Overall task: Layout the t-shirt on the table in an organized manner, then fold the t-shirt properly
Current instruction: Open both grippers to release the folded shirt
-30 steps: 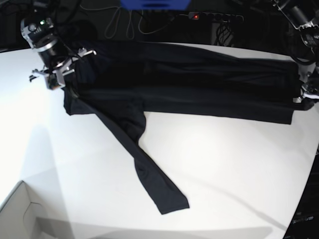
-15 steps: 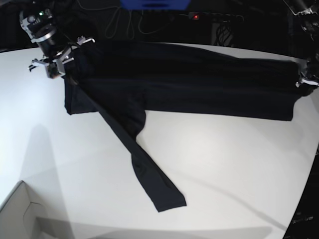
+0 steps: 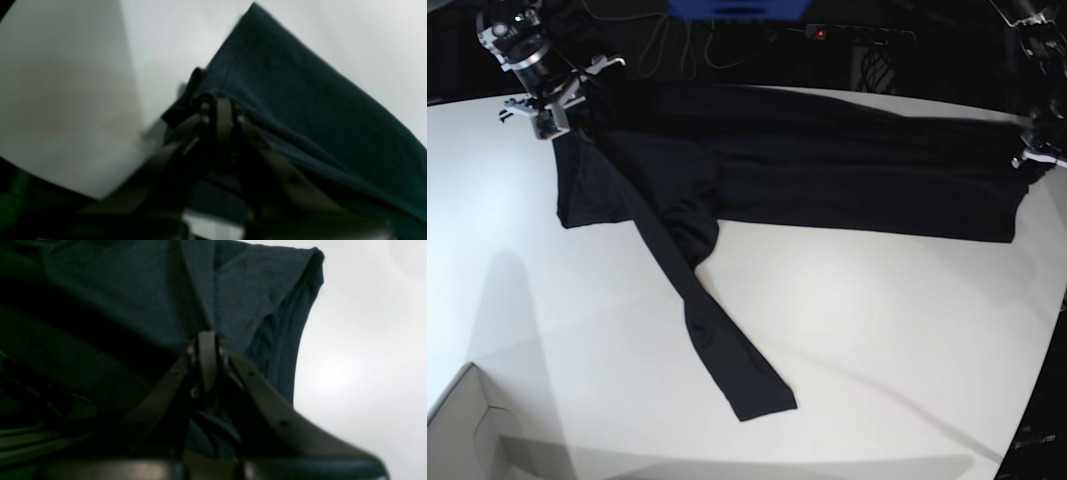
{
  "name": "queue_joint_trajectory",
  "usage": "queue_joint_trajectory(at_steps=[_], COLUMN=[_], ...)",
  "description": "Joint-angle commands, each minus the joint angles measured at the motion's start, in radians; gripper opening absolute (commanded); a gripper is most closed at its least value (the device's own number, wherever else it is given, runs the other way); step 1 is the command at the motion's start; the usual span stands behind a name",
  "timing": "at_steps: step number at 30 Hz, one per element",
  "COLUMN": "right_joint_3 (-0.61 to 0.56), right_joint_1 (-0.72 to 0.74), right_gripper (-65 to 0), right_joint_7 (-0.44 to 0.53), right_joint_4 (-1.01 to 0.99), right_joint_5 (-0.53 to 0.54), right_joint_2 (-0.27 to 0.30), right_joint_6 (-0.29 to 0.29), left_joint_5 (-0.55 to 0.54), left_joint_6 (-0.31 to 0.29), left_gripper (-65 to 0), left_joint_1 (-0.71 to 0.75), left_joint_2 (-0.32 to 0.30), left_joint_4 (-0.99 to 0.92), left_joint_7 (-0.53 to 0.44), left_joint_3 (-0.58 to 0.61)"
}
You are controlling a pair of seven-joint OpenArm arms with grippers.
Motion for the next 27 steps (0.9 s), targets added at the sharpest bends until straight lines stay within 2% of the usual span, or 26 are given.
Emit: queue_joint_trajectory(at_steps=[1,8,10,14,17,20,27], right_joint_3=[0.009,0.006,0.003,0.009,0.012,0.012,0.060], right_joint_1=[-0.007,-0.011,-0.022,-0.023,-0.023,-0.036,-0.030], right_gripper=[-65.0,-65.0,-64.4,-52.9,-45.2,-40.8,-40.2], right_joint_7=[0.025,0.023,0.023,0.023,0.023,0.028,0.028], right_joint_4=[0.012,0.012,0.012,0.012,0.014,0.023,0.100], right_joint_5=[0.015,0.014,0.014,0.014,0.014,0.014,0.018], right_joint_2=[0.006,0.032,0.041,0.042,0.042,0.041,0.015], right_joint_6=[-0.004,-0.004,-0.004,-0.004,-0.004,-0.004,-0.004], left_joint_5=[-0.013,-0.007,-0.010,-0.005,-0.011,-0.014,-0.014], left_joint_6=[-0.002,-0.002,-0.002,-0.002,-0.002,-0.002,-0.003], left_gripper=[-65.0,-64.8,-62.0,-47.2,-40.1,-37.5,-37.0], left_joint_1=[-0.002,-0.002,0.001,0.001,0.013,0.015,0.035], left_joint_2=[-0.016,-0.022,-0.022,-0.020,-0.022,-0.023,-0.023], left_joint_4=[-0.003,-0.080,-0.080,-0.080,-0.080,-0.069,-0.037], left_joint_7=[-0.014,-0.008,-0.006,-0.005,0.026,0.060,0.070], left_joint_3=[-0.006,-0.003,-0.001,-0.001,-0.006,-0.006,-0.060])
